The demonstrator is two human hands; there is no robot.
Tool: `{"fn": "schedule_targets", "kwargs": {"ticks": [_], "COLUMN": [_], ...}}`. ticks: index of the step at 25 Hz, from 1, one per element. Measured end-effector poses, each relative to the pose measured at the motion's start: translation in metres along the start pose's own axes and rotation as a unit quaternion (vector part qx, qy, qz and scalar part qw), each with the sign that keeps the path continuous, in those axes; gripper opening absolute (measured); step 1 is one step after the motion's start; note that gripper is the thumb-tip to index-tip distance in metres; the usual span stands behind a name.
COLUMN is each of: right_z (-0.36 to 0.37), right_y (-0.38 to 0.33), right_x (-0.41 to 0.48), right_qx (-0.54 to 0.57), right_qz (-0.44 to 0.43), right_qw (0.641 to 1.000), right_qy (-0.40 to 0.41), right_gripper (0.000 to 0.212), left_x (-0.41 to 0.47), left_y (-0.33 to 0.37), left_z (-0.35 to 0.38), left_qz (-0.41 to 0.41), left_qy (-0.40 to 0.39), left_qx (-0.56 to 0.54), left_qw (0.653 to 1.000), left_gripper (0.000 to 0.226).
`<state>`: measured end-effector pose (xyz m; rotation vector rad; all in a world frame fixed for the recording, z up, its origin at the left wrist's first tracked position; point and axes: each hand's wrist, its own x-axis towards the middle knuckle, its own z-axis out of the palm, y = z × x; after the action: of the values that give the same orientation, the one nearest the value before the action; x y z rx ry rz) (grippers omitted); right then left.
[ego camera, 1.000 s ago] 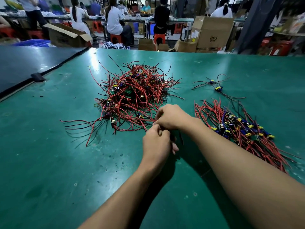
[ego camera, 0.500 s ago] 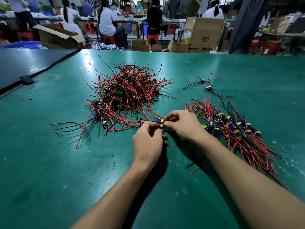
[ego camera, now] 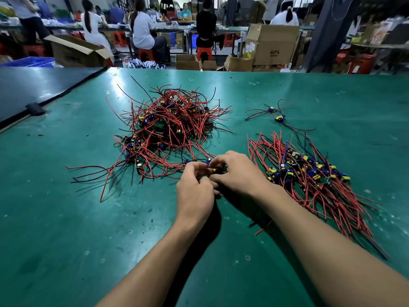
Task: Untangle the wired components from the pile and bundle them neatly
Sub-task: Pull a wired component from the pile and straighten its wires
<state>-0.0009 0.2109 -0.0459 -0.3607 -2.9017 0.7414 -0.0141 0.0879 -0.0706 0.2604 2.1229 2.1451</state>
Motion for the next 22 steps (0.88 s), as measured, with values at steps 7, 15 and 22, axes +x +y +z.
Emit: {"fn": "schedule_targets", "kwargs": {"ticks": [7, 15, 22], "right_z": [0.000, -0.022, -0.027], "right_y": [0.002, 0.000, -0.007], "right_x": [0.012, 0.015, -0.024], "right_qx": [0.175, 0.704, 0.752], "right_qz": [0.056, 0.185, 0.141], "right_qw": [0.979, 0.683, 0.637], "right_qy": [0.093, 0.062, -0.095], "right_gripper": [0.016, 0.032, 0.033], "left_x": [0.002, 0.004, -0.003], "left_y": [-0.001, 0.000, 0.008], "left_z": [-0.003, -0.004, 0.000], "left_qz": [0.001, 0.008, -0.006], "left_qy": [0.010, 0.013, -0.058], "left_qx": [0.025, 0.017, -0.089], "left_qw": [1.000, 1.000, 0.994], "left_gripper": [0.024, 0.012, 0.022]}}
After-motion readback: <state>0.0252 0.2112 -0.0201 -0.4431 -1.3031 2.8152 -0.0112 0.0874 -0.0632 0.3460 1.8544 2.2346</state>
